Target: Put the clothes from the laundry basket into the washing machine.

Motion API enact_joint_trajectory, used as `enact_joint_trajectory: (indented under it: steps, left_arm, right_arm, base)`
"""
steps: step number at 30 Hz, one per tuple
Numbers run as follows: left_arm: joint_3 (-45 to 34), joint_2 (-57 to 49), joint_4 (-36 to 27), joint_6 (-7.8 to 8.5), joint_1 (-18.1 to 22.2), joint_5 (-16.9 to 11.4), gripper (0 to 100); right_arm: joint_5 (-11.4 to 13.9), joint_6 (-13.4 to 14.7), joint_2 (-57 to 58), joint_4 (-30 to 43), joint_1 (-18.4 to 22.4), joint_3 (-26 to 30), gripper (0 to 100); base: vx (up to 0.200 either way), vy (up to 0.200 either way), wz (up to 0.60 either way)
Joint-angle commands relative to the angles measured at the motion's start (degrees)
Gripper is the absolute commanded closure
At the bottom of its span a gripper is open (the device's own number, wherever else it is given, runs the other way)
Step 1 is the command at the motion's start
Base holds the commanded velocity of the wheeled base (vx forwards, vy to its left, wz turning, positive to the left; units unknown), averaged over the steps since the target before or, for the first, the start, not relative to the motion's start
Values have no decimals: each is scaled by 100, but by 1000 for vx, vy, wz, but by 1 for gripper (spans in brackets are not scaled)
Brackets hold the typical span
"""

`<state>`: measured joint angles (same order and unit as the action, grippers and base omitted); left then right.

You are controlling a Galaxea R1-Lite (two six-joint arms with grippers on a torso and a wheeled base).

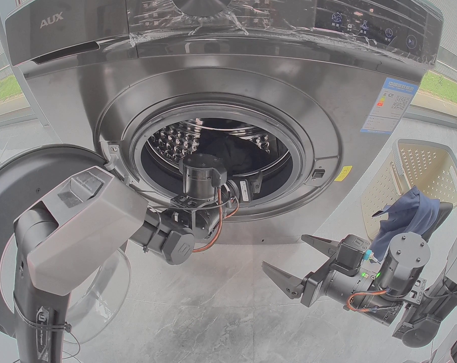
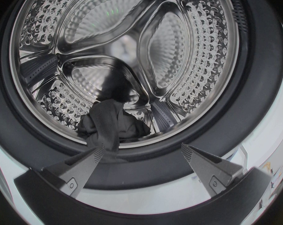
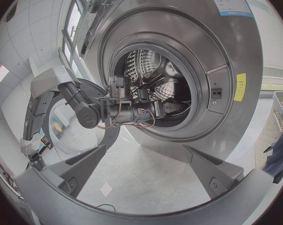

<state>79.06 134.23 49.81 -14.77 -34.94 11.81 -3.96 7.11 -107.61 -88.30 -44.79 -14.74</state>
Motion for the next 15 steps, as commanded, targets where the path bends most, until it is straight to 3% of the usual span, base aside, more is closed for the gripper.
enact_joint_trajectory:
  steps: [1, 5, 8, 15]
  left_arm:
    - [-813, -538, 152, 62, -206, -47, 0]
    - [-1498, -749, 600, 449, -198, -127, 0]
    - [-1604, -696, 960, 643, -101, -118, 0]
    - [-2070, -872, 1171, 686, -31, -206, 0]
  right_arm:
    - [1, 1, 12, -3, -4, 6, 0]
    - [1, 1, 29, -3, -4, 15, 0]
    - [1, 1, 29, -3, -4, 24, 0]
    - [1, 1, 38, -3, -4, 24, 0]
  base:
    - [0, 0, 0]
    - [0, 0, 0]
    - [0, 0, 0]
    - [0, 0, 0]
